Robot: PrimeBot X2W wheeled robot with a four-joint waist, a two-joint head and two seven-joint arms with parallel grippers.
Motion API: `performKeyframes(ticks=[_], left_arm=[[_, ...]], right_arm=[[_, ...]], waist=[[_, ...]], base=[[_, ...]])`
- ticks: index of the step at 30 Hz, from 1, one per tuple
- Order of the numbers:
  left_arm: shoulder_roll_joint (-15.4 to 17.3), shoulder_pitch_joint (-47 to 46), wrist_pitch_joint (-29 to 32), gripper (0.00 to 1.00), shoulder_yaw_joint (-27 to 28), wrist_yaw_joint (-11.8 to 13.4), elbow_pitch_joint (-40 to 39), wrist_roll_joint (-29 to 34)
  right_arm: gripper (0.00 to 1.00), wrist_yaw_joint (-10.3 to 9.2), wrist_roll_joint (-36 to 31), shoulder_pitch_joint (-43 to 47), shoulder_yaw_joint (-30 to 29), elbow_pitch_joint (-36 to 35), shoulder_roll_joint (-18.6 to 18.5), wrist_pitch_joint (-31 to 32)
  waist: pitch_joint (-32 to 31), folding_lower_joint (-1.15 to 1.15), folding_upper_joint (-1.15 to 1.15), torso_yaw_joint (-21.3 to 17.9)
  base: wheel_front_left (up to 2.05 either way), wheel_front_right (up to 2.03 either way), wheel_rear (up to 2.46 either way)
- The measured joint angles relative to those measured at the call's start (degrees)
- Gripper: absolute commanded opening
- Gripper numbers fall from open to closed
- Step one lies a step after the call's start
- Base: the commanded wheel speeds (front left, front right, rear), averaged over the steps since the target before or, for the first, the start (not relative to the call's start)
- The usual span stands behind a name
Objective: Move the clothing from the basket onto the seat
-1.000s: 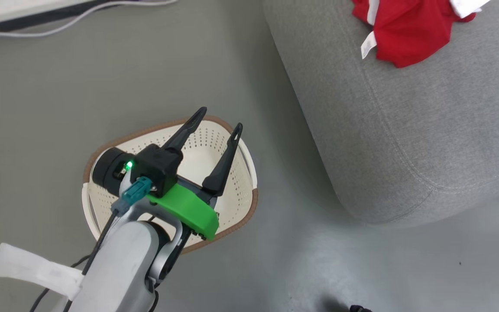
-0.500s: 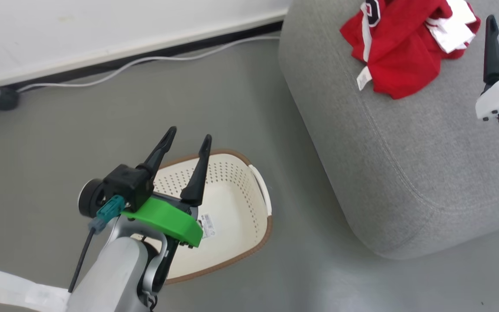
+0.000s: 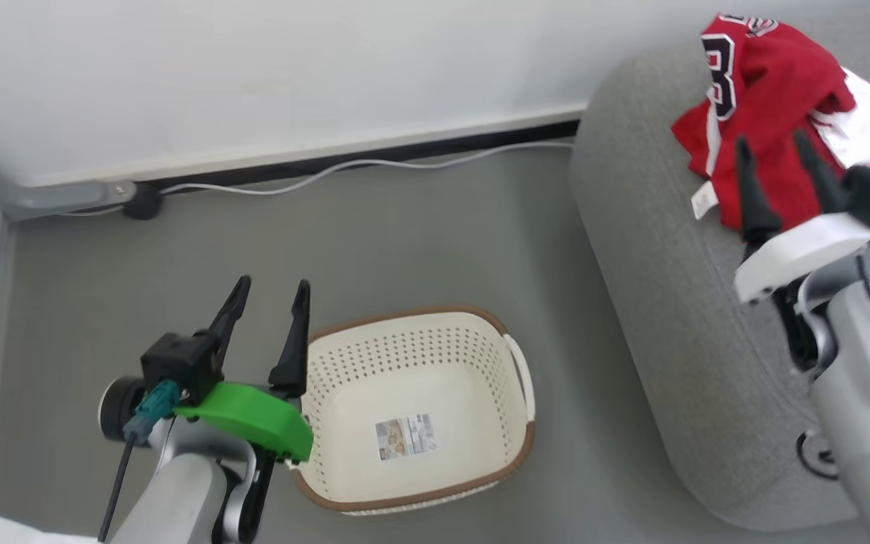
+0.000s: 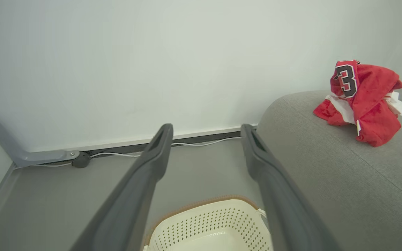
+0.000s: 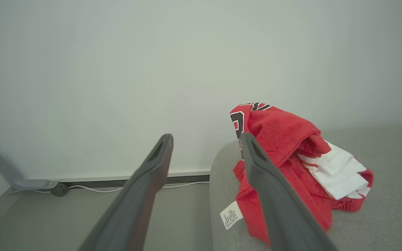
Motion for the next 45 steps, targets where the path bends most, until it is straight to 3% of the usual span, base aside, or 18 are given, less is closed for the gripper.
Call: performKeyframes(ticks=[11,24,45], left_arm=[[1.34,5.6,-0.98,1.0,5.44,1.78,1.04,-0.8],[2.56,10.72,-1.65,1.0,9.44,2.44,0.99,-0.94],[3.34,17.32,-1.98,1.0,12.45,2.52,-0.92,1.01]], right_arm=[[1.0,-0.1,0.3,7.37,2.42,-3.41,4.56,0.0],[1.0,-1.99,0.18,16.44,5.56,-7.46,8.79,0.01],[1.0,-5.65,-0.33,26.29,5.23,-15.02,9.15,0.01]], waist=[[-5.22,0.0,0.0,5.15],[-7.61,0.0,0.0,6.96],[-8.22,0.0,0.0,7.31]], base=[[0.0,0.0,0.0],[0.0,0.0,0.0],[0.0,0.0,0.0]])
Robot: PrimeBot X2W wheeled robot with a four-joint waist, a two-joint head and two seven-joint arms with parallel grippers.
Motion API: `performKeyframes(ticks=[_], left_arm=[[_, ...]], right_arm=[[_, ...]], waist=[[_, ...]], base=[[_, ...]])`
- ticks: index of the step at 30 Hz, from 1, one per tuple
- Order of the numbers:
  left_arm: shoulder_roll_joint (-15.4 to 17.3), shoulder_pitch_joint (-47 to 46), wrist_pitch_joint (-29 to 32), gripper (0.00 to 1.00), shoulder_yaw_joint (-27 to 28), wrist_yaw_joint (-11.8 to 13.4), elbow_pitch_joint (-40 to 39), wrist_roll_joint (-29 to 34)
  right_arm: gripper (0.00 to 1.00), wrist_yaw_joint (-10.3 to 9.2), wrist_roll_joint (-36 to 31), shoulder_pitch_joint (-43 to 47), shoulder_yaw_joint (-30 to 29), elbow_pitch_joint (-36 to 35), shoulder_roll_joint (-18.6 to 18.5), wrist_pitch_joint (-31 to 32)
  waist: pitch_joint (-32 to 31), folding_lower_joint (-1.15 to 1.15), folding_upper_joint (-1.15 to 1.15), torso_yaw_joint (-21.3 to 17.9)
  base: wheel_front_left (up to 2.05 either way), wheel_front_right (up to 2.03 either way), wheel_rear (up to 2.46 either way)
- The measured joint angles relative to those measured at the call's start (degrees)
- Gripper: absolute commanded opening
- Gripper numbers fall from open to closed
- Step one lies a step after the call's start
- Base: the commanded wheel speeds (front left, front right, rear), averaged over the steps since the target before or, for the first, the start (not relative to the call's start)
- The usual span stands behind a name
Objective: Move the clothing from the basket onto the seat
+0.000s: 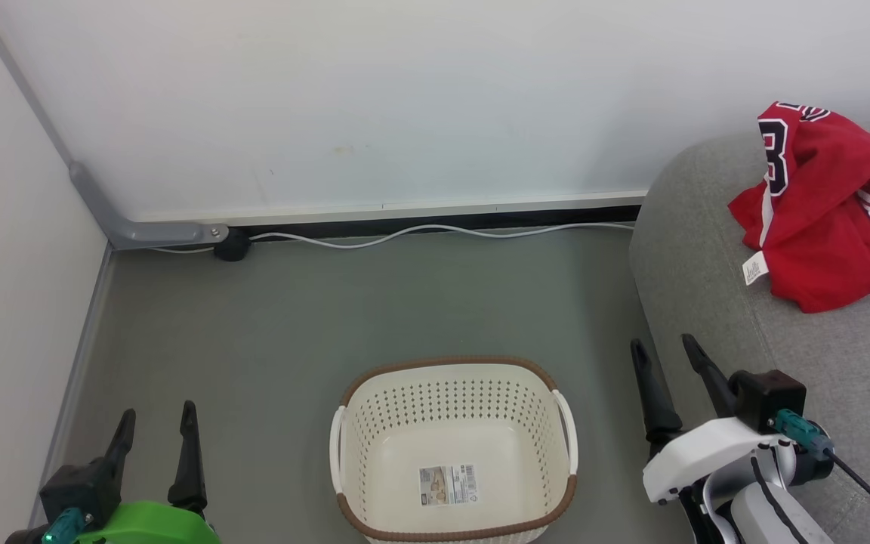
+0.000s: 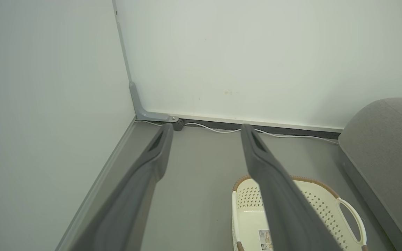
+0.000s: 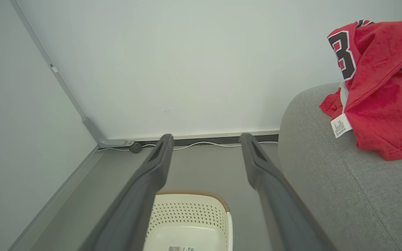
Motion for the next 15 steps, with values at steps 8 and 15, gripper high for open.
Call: performKeyframes(ticks=[8,15], left_arm=[[-0.1,0.8,0.0,1.0,0.36,0.03,-0.94,0.47],[-0.47,1.32,0.0,1.0,0.52,0.51,-1.66,0.91]], right_arm=[[1.0,-0.49,-0.01,1.85,0.0,-1.55,-0.03,0.0],[1.0,-0.59,-0.01,3.0,0.01,-3.03,-0.09,0.0]], waist=[[-0.07,0.0,0.0,0.22],[-0.35,0.0,0.0,0.56]], base=[[0.0,0.0,0.0],[0.0,0.0,0.0]])
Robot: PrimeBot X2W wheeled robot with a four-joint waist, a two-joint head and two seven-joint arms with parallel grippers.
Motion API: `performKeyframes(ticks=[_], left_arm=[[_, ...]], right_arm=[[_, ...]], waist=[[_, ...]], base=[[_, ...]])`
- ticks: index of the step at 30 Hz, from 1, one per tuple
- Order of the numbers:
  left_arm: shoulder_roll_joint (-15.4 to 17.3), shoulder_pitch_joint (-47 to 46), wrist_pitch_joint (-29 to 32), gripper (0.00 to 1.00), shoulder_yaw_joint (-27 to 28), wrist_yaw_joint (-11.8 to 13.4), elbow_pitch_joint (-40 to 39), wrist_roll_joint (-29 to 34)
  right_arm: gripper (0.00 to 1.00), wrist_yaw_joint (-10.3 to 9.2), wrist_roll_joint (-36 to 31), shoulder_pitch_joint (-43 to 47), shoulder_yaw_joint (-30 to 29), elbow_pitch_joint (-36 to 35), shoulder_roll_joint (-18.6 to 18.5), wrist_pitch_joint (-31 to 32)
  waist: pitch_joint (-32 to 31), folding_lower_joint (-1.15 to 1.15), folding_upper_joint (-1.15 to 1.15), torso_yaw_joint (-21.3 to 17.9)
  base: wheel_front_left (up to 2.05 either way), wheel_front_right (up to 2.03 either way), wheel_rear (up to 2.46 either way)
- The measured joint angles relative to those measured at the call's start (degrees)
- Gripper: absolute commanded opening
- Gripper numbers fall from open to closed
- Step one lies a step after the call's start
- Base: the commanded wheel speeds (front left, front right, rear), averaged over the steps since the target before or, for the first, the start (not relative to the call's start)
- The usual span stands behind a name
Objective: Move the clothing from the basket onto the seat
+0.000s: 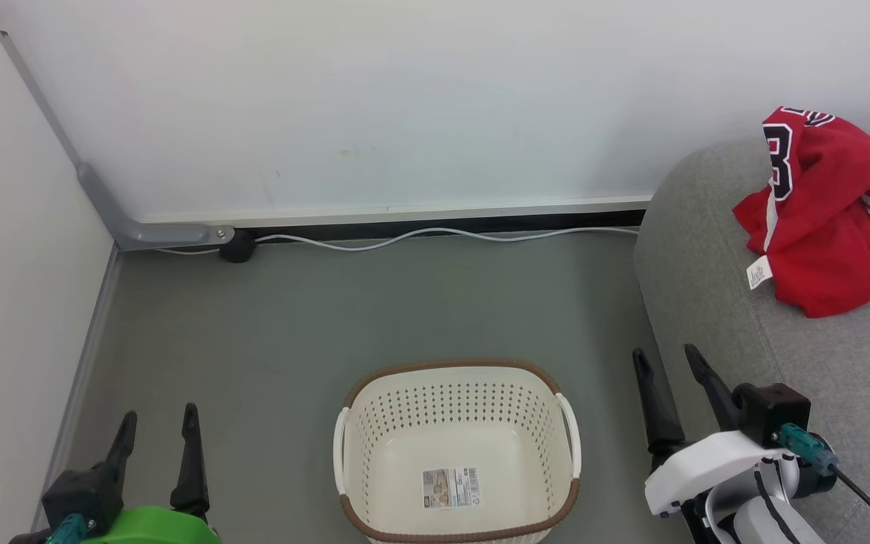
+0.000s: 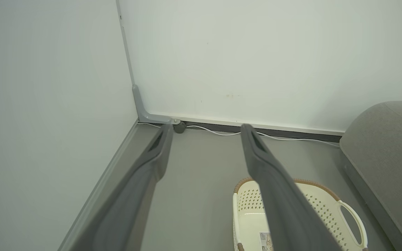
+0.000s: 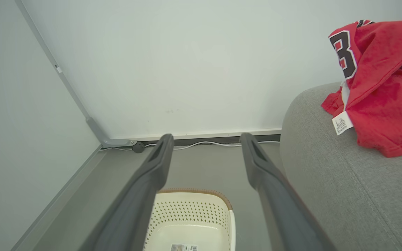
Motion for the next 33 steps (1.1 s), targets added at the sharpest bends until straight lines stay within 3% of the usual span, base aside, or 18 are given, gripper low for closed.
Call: performKeyframes(ticks=[27,28,33], left_arm=[[-0.7,1.49,0.0,1.0,1.36,0.01,-1.56,2.35],[-0.7,1.52,0.0,0.0,1.37,0.01,-1.56,2.63],[-2.38,2.24,0.12,0.0,0.51,-0.04,1.26,2.61]], right_arm=[[1.0,-0.91,0.0,2.24,0.01,-3.7,-0.53,0.88],[0.0,-0.91,0.0,2.25,0.0,-3.78,-0.55,1.02],[0.0,-0.89,0.03,3.92,0.37,-1.19,0.21,1.02]], waist=[[-0.03,0.0,0.0,0.22],[0.0,0.0,0.0,0.22],[0.02,0.0,0.0,0.21]], base=[[0.0,0.0,0.0],[0.0,0.0,0.0],[0.0,0.0,0.0]])
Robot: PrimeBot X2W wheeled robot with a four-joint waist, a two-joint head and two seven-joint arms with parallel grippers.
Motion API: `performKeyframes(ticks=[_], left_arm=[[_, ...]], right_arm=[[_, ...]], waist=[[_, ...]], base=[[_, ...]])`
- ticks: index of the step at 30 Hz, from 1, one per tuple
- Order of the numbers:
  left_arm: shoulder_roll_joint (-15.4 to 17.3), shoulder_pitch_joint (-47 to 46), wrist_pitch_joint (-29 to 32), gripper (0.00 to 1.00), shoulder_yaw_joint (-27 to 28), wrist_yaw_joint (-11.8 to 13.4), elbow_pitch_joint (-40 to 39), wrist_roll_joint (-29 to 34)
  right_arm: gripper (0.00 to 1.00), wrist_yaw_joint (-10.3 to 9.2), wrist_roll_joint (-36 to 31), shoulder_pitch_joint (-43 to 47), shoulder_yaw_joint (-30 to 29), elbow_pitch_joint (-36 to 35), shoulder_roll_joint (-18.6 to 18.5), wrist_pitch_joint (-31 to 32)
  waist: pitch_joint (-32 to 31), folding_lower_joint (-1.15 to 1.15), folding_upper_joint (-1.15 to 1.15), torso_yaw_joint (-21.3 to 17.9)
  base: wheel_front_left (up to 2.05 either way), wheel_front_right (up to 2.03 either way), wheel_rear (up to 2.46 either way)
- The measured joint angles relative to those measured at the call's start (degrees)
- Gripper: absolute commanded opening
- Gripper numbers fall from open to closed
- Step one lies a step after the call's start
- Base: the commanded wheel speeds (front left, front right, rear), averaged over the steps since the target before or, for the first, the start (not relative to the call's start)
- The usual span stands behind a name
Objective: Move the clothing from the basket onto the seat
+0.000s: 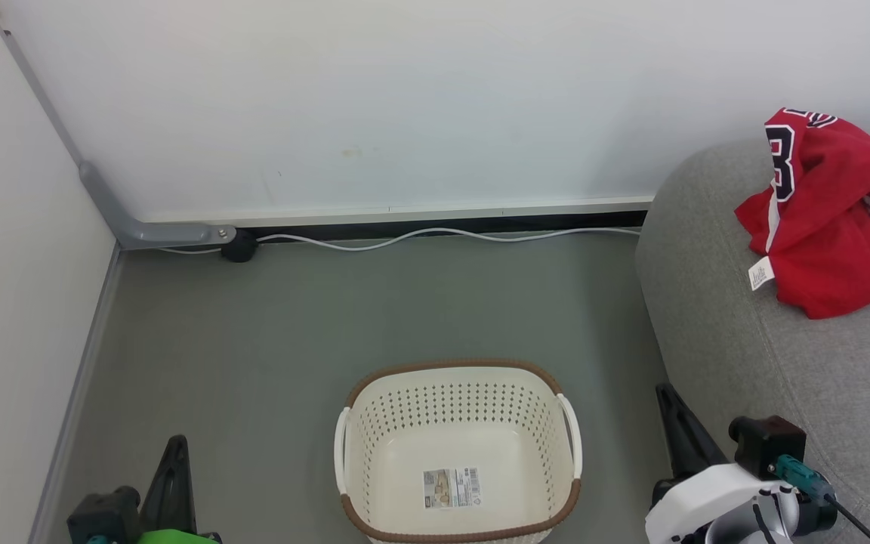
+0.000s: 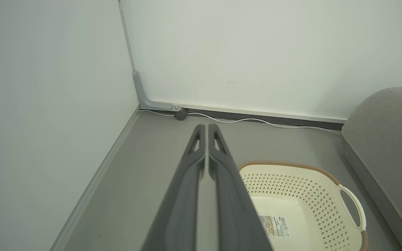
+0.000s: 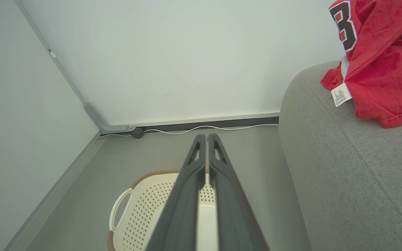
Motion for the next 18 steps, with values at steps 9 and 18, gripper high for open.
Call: performKeyframes(ticks=[9,18], left_arm=[[-0.67,0.39,1.11,0.0,0.91,-0.64,0.3,-5.11],[-1.31,0.31,3.02,0.0,2.04,-1.91,0.43,-11.71]], right_arm=[[0.0,0.67,4.99,0.73,-1.05,-0.11,0.13,0.59],[0.0,1.6,12.8,0.64,-2.87,-0.38,0.37,2.12]], waist=[[0.3,0.0,0.0,-0.15],[0.55,0.0,0.0,-0.24]], base=[[0.0,0.0,0.0],[0.0,0.0,0.0]])
